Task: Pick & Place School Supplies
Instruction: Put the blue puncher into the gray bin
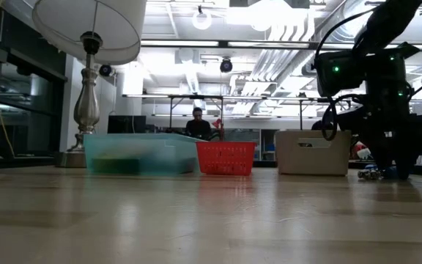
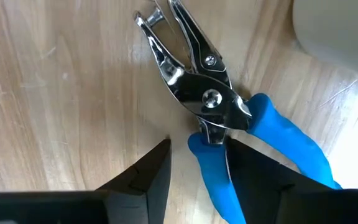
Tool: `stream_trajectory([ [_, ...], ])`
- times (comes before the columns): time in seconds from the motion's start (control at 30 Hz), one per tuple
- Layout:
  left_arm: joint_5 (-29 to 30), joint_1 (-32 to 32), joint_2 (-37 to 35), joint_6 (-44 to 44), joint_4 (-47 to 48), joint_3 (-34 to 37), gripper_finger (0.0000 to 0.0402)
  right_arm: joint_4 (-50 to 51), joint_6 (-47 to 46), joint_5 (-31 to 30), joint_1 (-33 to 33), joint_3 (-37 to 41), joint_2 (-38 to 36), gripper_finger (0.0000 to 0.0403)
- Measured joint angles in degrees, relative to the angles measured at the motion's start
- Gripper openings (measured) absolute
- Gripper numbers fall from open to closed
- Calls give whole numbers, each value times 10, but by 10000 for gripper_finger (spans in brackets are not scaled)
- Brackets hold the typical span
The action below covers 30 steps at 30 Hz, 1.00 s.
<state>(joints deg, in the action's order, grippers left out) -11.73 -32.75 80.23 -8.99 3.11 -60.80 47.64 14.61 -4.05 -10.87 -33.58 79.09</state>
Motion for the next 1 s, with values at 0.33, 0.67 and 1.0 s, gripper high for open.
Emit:
stream_trajectory([
  [0.33,0,0,0,0,0,0,122,2,5,8,0,0,0,68],
  [0.67,0,0,0,0,0,0,122,3,7,14,0,0,0,48],
  [1.0,0,0,0,0,0,0,122,49,-2,27,20,-22,2,40],
])
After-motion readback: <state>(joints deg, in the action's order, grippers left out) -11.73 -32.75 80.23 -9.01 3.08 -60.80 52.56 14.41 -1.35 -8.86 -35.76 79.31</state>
